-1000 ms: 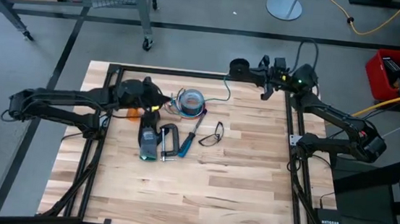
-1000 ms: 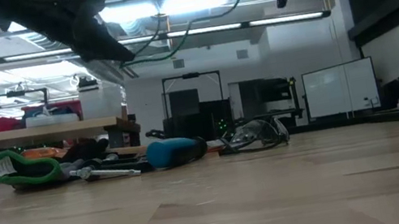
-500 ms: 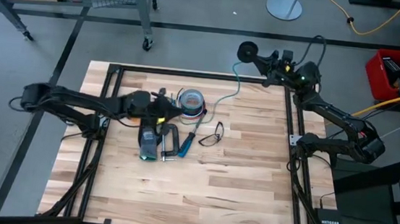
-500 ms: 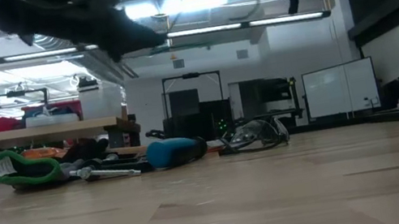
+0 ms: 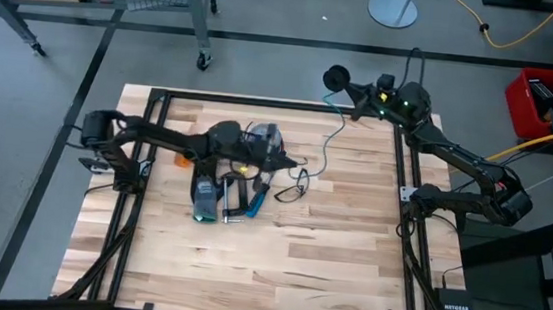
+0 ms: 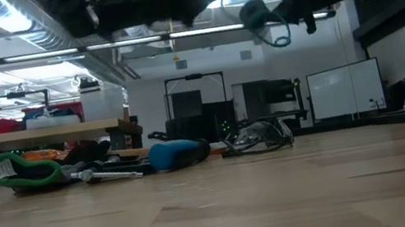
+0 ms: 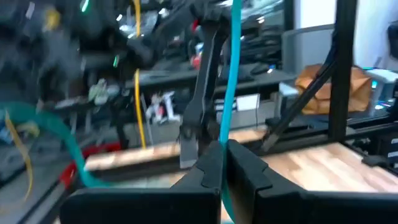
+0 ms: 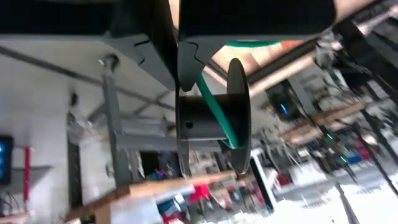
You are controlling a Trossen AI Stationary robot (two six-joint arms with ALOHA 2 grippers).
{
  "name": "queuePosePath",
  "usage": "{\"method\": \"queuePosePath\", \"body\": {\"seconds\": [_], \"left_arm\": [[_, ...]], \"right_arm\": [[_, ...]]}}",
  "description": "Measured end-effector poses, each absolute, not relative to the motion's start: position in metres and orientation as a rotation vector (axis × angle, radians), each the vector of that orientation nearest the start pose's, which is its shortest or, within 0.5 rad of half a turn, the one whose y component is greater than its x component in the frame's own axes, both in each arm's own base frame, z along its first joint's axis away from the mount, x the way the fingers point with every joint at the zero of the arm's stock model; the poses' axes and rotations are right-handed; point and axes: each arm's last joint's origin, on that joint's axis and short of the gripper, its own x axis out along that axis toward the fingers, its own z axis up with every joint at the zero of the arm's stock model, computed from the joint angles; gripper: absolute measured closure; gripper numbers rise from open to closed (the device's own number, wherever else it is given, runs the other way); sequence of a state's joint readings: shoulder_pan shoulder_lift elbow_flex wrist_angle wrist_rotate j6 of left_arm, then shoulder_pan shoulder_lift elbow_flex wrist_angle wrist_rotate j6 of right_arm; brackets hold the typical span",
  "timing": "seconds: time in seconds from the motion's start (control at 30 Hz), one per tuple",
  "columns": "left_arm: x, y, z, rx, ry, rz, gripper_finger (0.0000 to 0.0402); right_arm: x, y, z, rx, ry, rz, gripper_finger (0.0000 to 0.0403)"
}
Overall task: Coil cords
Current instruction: Uncoil the wire from the cable spool
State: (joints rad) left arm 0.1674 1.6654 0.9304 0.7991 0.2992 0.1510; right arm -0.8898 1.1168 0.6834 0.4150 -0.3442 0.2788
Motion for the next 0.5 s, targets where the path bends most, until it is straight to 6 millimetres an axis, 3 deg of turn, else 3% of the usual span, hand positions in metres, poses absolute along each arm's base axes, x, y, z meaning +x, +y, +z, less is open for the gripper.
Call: {"method": "queuePosePath", "body": {"seconds": [0.23, 0.5], "left_arm": [[0.387, 0.057, 0.298, 0.223, -0.206, -0.149, 0.0401], [0.395, 0.058, 0.343, 0.259, -0.308, -0.138, 0.0401]], "right_arm": [[0.162, -0.184, 0.275, 0.277, 0.105, -0.56, 0.0402], [0.158, -0.181, 0.256, 0.274, 0.309, -0.595, 0.0402]]}}
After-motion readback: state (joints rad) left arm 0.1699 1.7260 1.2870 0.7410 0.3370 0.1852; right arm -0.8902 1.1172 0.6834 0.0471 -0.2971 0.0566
